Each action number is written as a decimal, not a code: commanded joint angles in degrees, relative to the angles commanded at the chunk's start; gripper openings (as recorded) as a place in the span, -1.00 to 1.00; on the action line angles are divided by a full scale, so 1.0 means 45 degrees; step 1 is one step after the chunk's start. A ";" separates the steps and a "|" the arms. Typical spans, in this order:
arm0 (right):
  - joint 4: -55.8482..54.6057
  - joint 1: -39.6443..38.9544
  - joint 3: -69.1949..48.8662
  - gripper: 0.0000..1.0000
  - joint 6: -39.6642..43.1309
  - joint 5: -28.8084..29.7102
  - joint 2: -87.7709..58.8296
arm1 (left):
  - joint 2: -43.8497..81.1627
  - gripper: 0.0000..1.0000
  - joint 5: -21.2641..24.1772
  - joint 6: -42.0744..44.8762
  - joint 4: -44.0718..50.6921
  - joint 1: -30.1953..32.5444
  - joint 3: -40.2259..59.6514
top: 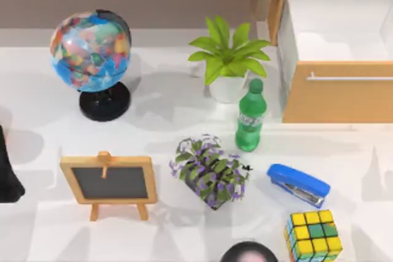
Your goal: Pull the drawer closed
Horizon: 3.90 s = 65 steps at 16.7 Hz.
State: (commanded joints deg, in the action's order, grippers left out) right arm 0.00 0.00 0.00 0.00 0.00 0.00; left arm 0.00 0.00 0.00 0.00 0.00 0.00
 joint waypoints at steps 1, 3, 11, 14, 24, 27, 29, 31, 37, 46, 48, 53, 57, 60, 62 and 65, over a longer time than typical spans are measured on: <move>0.0000 0.0000 0.0000 1.00 0.0000 0.0000 0.0000 | 0.0000 1.00 0.0000 0.0000 0.0000 0.0000 0.0000; -0.0134 0.0094 -0.0124 1.00 -0.0008 -0.0105 -0.0161 | 0.0000 1.00 0.0000 0.0000 0.0000 0.0000 0.0000; -0.3287 0.2835 -0.3008 1.00 -0.0108 -0.2866 -0.5822 | 0.0000 1.00 0.0000 0.0000 0.0000 0.0000 0.0000; -0.4931 0.4338 -0.4506 1.00 -0.0136 -0.4324 -0.9142 | 0.0000 1.00 0.0000 0.0000 0.0000 0.0000 0.0000; -0.8773 0.7730 -0.8023 1.00 -0.0238 -0.7580 -1.6670 | 0.0000 1.00 0.0000 0.0000 0.0000 0.0000 0.0000; -0.8839 0.7788 -0.8083 1.00 -0.0240 -0.7634 -1.6784 | 0.0000 1.00 0.0000 0.0000 0.0000 0.0000 0.0000; -0.8809 0.7734 -0.8027 1.00 -0.0236 -0.7605 -1.6745 | 0.0000 1.00 0.0000 0.0000 0.0000 0.0000 0.0000; -0.8931 0.7655 -0.7948 1.00 -0.0100 -0.7574 -1.6756 | 0.0000 1.00 0.0000 0.0000 0.0000 0.0000 0.0000; -1.1809 0.5769 -0.5953 1.00 0.3419 -0.6363 -1.7460 | 0.0000 1.00 0.0000 0.0000 0.0000 0.0000 0.0000; -1.8294 0.0499 -0.2495 1.00 1.2918 -0.1135 -2.1081 | 0.0000 1.00 0.0000 0.0000 0.0000 0.0000 0.0000; -1.9493 -0.0752 -0.2353 1.00 1.4929 0.0379 -2.2155 | 0.0000 1.00 0.0000 0.0000 0.0000 0.0000 0.0000; -2.1691 -0.3410 -0.2518 1.00 1.8679 0.3745 -2.4383 | 0.0000 1.00 0.0000 0.0000 0.0000 0.0000 0.0000; -2.2372 -0.4412 -0.2738 1.00 1.9800 0.4821 -2.5180 | 0.0000 1.00 0.0000 0.0000 0.0000 0.0000 0.0000; -2.2372 -0.4412 -0.2738 1.00 1.9800 0.4821 -2.5180 | 0.0000 1.00 0.0000 0.0000 0.0000 0.0000 0.0000; -2.2321 -0.4357 -0.2738 1.00 1.9783 0.4782 -2.5203 | 0.0000 1.00 0.0000 0.0000 0.0000 0.0000 0.0000; -2.1924 -0.4172 -0.3274 1.00 1.9799 0.4583 -2.5263 | 0.0000 1.00 0.0000 0.0000 0.0000 0.0000 0.0000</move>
State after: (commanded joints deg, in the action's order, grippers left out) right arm -98.66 -18.78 -14.73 89.09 20.62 -113.68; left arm 0.00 0.00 0.00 0.00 0.00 0.00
